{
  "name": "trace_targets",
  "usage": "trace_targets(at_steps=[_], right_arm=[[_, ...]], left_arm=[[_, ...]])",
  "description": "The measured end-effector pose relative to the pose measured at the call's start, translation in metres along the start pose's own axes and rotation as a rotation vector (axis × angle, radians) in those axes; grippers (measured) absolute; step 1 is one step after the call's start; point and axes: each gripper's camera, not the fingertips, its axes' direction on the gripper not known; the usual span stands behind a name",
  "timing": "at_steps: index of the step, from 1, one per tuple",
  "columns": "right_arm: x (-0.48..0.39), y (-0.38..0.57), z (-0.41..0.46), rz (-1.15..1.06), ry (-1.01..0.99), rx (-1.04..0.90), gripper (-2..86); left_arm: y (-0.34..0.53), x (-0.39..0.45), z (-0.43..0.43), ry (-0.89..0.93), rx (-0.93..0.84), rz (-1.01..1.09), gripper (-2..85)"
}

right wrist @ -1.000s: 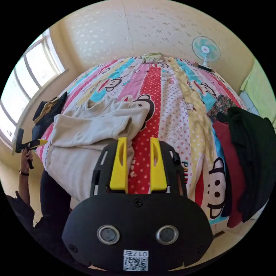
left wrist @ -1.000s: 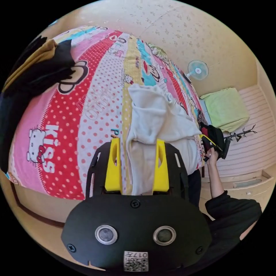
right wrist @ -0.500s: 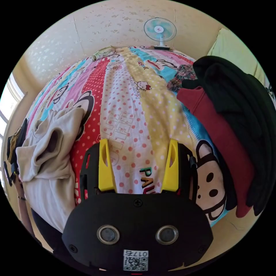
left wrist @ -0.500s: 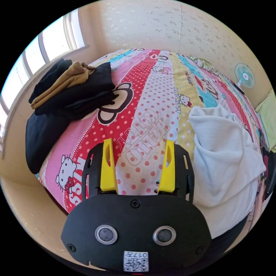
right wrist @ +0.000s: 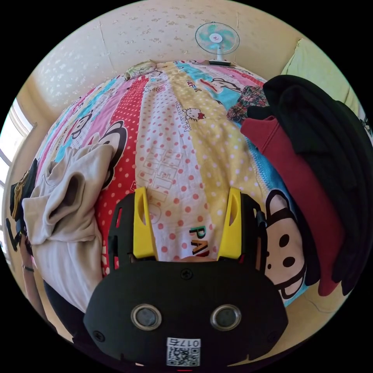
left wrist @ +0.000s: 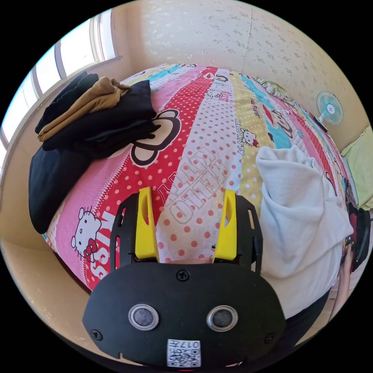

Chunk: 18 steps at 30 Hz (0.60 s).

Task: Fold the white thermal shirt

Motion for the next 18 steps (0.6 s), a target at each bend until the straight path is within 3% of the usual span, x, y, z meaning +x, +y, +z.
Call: trace_targets(at_steps=[18], right_arm=[[0.011,-0.001,-0.002,-0.002,0.005,-0.002,26.9]], left_arm=[[-0.009,0.005,0.005,-0.001,0.001,-0.001,23.9]])
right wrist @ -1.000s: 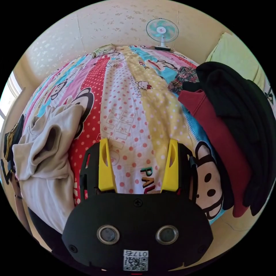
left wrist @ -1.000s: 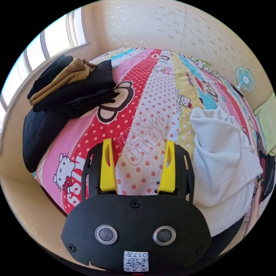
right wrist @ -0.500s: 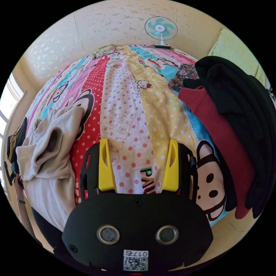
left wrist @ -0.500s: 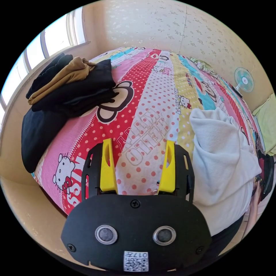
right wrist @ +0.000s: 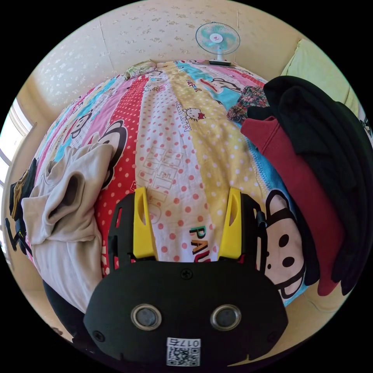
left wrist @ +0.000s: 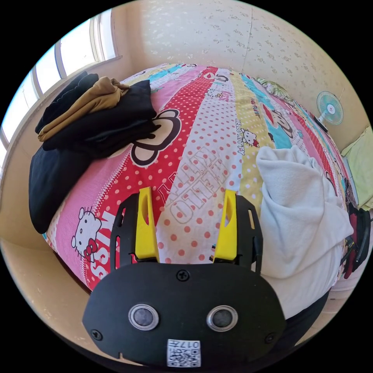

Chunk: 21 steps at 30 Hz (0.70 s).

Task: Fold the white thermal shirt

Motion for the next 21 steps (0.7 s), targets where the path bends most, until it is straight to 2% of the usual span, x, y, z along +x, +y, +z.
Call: trace_targets(at_steps=[21], right_arm=[[0.0,0.001,0.002,0.0,-0.001,0.0,26.9]], left_arm=[[-0.012,0.01,0.006,0.0,0.002,-0.001,24.0]])
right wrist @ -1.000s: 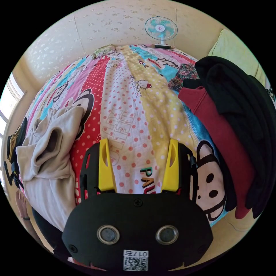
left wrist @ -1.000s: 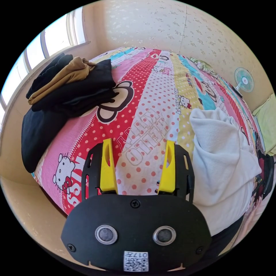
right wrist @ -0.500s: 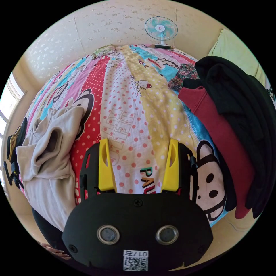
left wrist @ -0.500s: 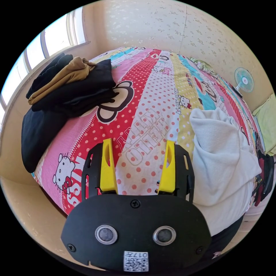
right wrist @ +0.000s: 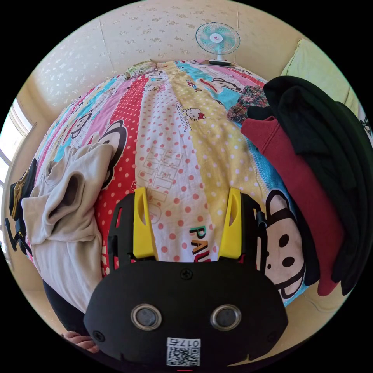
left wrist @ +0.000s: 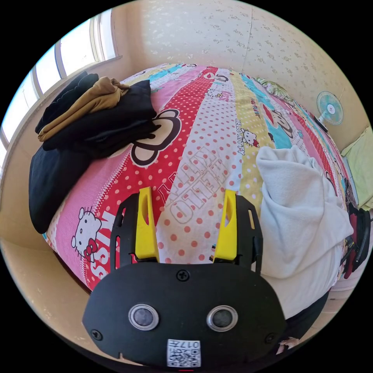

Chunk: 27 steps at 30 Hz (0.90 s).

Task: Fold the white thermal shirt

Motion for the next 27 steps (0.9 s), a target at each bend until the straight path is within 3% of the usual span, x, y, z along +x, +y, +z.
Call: trace_targets(at_steps=[27], right_arm=[[-0.016,0.006,0.009,0.001,-0.003,0.0,26.9]], left_arm=[[-0.016,0.014,0.003,0.004,0.002,-0.003,23.9]])
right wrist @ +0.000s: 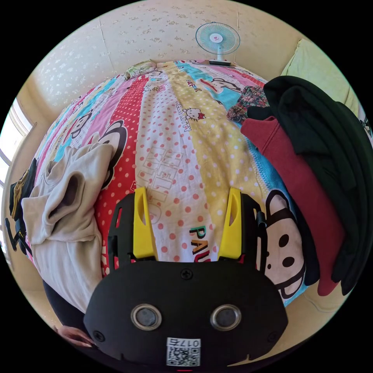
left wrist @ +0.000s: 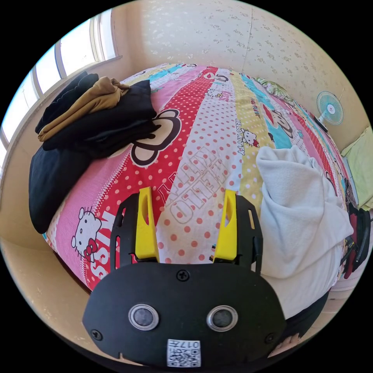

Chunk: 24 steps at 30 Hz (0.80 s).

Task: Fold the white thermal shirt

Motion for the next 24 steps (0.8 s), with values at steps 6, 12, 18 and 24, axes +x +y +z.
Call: trace_targets(at_steps=[6,12,18,24], right_arm=[[-0.004,0.002,0.003,0.0,-0.001,0.0,26.9],[-0.009,0.004,0.005,0.001,-0.002,0.0,26.9],[-0.012,0.006,0.008,0.001,-0.003,0.0,26.9],[-0.015,0.008,0.011,0.001,-0.004,0.0,26.9]], left_arm=[[-0.004,0.0,-0.001,0.001,0.0,-0.001,23.9],[-0.008,-0.003,-0.002,0.003,0.001,-0.002,23.9],[-0.011,-0.01,-0.004,0.005,0.002,-0.003,23.9],[-0.015,-0.022,-0.007,0.004,0.001,-0.003,23.9]])
